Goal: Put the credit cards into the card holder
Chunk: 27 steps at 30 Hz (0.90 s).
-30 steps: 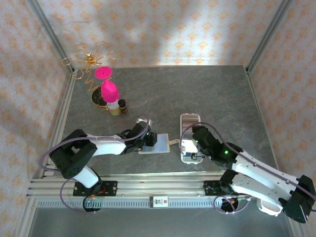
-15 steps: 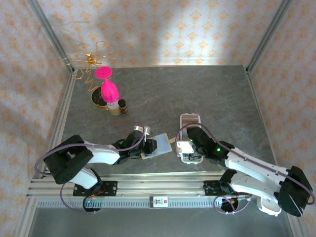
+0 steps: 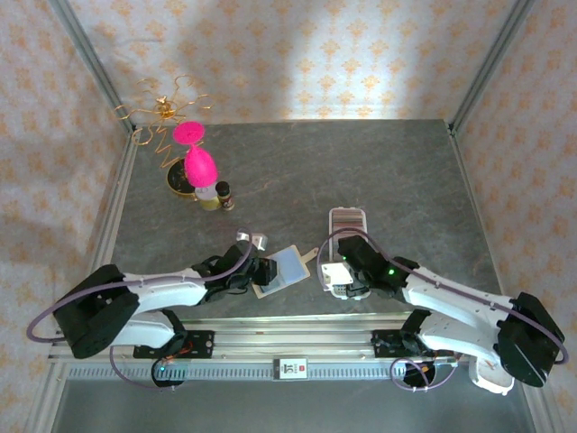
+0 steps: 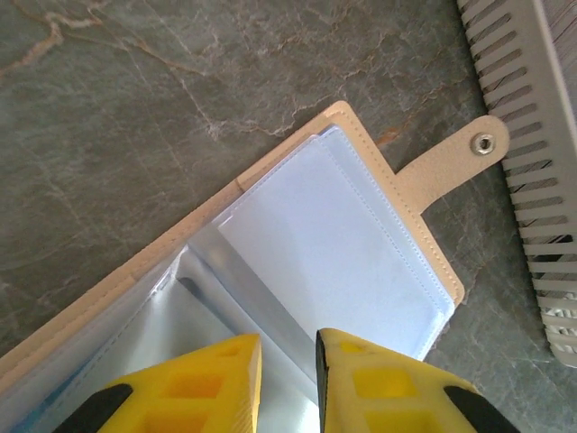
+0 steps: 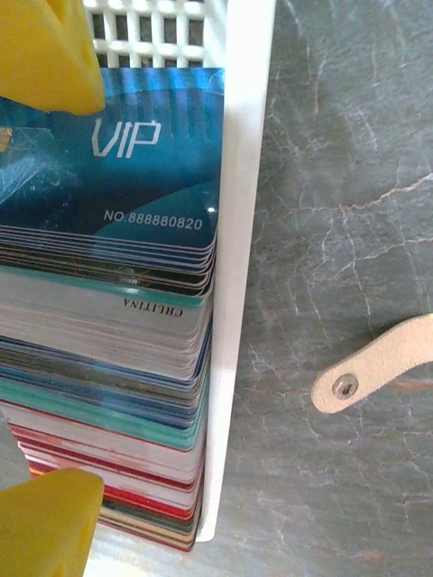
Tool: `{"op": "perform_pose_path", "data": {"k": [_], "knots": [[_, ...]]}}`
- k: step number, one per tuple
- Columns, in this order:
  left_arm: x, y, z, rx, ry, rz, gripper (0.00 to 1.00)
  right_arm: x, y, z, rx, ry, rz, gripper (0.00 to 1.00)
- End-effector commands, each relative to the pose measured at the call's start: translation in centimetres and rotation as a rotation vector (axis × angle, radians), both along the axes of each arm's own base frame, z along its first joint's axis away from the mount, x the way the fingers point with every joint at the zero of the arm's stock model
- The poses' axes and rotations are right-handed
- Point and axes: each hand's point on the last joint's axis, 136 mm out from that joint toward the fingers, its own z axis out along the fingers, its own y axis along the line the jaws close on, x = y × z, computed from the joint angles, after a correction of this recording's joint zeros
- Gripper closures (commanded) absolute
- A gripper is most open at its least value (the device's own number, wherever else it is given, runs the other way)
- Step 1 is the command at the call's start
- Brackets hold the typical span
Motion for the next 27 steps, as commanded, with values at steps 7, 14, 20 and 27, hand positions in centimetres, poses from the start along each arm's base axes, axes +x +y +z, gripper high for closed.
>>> {"op": "perform_pose_path", "data": {"k": [7,14,20,27], "knots": [[-1.4,-0.2,2.8,-0.113,-0.008,-0.016,0.69,0.3,-0.1,-1.3,-0.048,0.009,0.012,0.00],[-4.3,-0.9,2.5,-0.195,0.055,-0.092,0.68,1.0,-0.6,-1.3,-0.077,-0.037,-0.002,0.00],[-6.4,-1.8,1.6,-0.191,0.086,-0.153,0.69,1.1,-0.7,-1.1,-0.086,-0.041,-0.002,0.01],[-7.6,-3.1,0.5,-0.158,0.102,-0.187,0.71,1.0,-0.4,-0.7,-0.077,-0.029,0.006,0.13]]}}
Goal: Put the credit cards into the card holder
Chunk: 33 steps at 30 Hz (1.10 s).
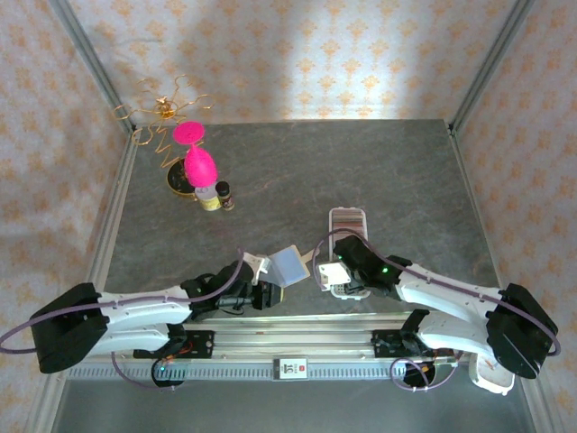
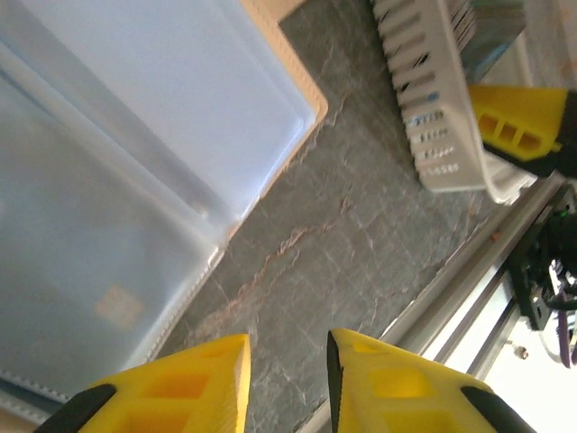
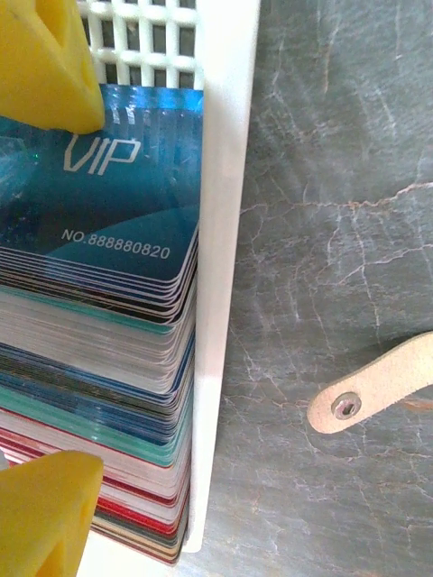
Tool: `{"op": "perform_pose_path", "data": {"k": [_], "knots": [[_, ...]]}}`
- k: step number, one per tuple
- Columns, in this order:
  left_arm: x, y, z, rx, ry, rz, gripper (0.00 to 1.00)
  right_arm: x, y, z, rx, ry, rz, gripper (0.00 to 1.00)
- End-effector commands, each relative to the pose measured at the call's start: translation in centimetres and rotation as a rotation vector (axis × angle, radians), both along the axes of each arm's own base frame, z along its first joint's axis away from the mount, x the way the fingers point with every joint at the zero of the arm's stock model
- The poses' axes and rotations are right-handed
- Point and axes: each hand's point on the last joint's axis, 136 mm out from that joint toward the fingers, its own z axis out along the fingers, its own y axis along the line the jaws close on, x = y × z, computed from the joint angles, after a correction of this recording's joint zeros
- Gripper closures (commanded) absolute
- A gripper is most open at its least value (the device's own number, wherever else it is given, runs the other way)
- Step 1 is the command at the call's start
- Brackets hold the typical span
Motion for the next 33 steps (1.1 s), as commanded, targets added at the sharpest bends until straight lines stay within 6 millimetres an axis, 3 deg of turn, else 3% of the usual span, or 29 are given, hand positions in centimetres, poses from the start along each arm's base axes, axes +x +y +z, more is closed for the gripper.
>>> {"op": "perform_pose_path", "data": {"k": [1,12,17,28,33], "knots": [[0.2,-0.5,-0.1,-0.004,-0.005,0.016,0.72,0.1,-0.5,0.2,-0.025,-0.007,-0.010,0.16],[0.3,2.0,-3.4,0.138,0.024,0.092,0.75,-0.2,-0.4,0.4,-0.015,0.002,-0.003,0.36],[0.6,3.4,-4.0,0.211,0.008,0.120,0.75,-0.2,-0.5,0.4,-0.018,0.001,-0.004,0.45],[1.5,5.5,-3.8,0.284,-0.043,0.194,0.75,0.0,-0.8,0.7,-0.019,-0.020,-0.017,0.53],[1.8,5.2,-2.6,0.250,-0.065,0.204,0.74,0.1,-0.9,1.0,-0.014,-0.034,-0.025,0.56]]}}
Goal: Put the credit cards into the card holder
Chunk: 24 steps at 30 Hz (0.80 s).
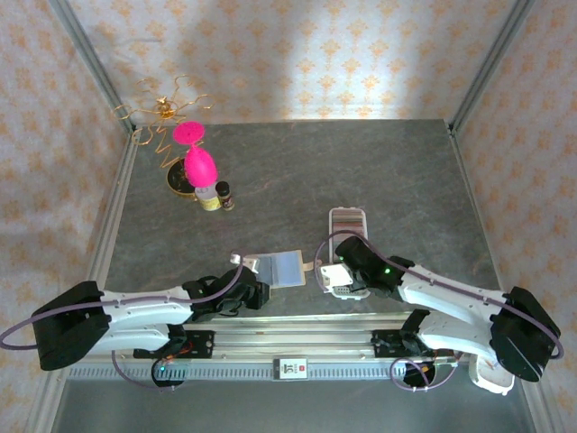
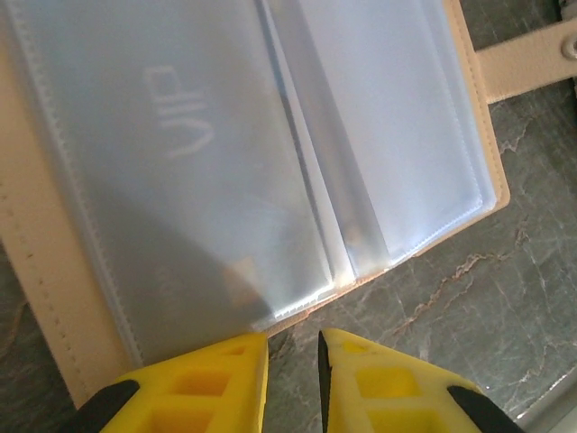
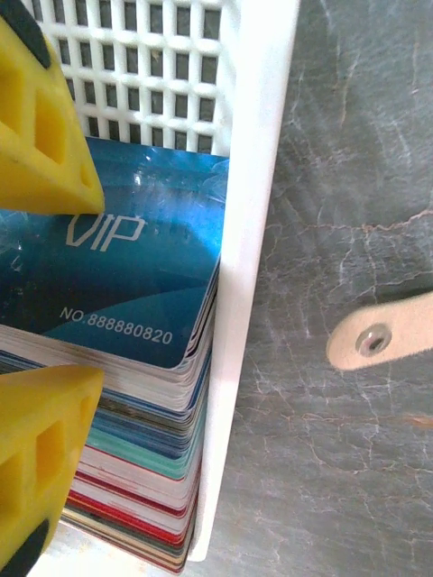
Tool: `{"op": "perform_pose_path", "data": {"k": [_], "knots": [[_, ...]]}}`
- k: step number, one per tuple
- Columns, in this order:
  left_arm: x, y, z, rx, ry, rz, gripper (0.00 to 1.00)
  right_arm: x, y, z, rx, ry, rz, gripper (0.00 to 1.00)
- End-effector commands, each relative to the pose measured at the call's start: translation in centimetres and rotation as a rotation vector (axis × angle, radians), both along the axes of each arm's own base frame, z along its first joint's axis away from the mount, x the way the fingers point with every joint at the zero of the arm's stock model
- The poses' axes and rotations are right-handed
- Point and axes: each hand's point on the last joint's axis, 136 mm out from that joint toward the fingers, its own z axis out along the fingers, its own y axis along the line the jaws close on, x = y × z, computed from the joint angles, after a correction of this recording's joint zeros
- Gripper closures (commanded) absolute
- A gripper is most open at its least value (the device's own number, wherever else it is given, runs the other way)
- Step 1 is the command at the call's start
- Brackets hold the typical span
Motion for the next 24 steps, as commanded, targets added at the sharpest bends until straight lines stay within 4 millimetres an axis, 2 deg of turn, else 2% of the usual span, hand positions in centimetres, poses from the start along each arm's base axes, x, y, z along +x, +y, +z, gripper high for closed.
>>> {"op": "perform_pose_path", "data": {"k": [1,9,15,24], "knots": [[0.2,0.9,0.2,0.032,-0.020,0.028,0.74,0.7,-0.4,0.9,-0.001,-0.045,-0.031,0.57],[0.4,0.0,1.7,-0.039,-0.038,0.019,0.73,0.6,-0.5,1.1,0.010,-0.052,-0.036,0.64],[0.9,0.1,2.5,-0.036,-0.061,0.038,0.73,0.8,-0.7,1.4,0.014,-0.071,-0.045,0.64],[1.2,0.3,3.3,-0.045,-0.083,0.061,0.73,0.8,-0.9,1.6,0.016,-0.081,-0.051,0.73]]}}
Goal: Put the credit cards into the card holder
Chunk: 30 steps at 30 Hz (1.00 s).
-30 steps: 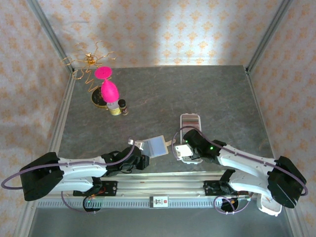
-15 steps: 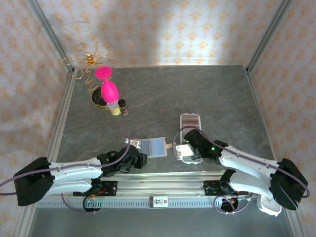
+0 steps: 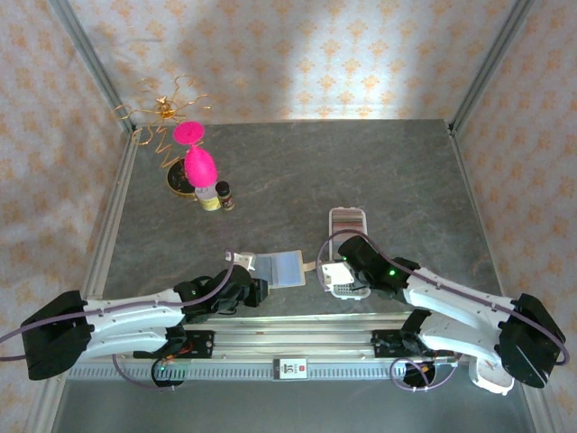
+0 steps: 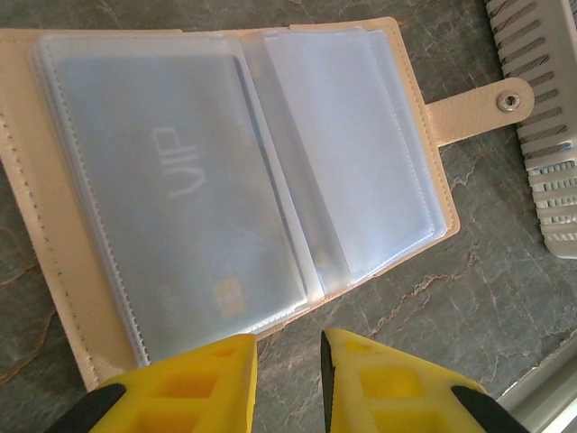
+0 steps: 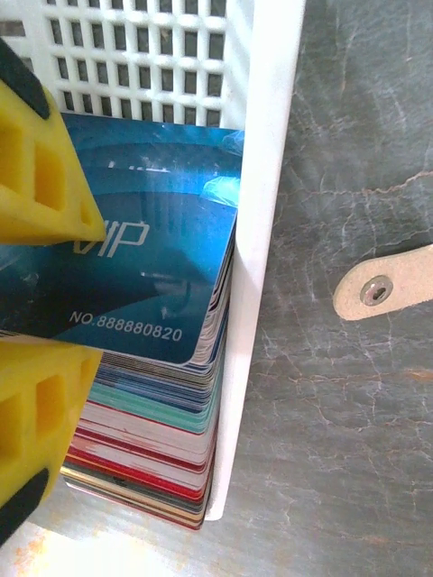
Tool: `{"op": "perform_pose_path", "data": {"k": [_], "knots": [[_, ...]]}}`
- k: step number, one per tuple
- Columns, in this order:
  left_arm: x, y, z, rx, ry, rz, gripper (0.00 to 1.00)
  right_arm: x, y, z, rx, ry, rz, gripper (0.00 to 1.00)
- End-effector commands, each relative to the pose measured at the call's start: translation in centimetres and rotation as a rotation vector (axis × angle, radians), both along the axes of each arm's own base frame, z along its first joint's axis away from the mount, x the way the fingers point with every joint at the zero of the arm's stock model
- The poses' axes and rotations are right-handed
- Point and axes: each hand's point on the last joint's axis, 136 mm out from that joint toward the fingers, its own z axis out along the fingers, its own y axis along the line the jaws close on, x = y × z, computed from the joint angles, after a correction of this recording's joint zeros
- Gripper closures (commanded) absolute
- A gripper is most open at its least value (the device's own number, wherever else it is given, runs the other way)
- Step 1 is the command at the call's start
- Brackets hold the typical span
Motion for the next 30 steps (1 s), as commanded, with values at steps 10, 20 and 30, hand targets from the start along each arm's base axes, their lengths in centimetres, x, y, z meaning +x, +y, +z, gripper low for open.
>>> {"op": "perform_pose_path", "data": {"k": [10,20,30], "knots": [[1.5,1.2,2.5,0.009,-0.073,0.102,0.73,0.1,-1.0,0.9,-0.007,-0.003,-0.065,0.85],[2.5,2.7,4.2,0.025,-0.141,0.174,0.64,-1.7,-1.0,2.0,0.034,0.082,-0.087,1.00],[3.2,3.4,4.6,0.045,-0.166,0.219,0.51,-5.7,2.1,8.3,0.324,0.325,-0.126,1.00]]}}
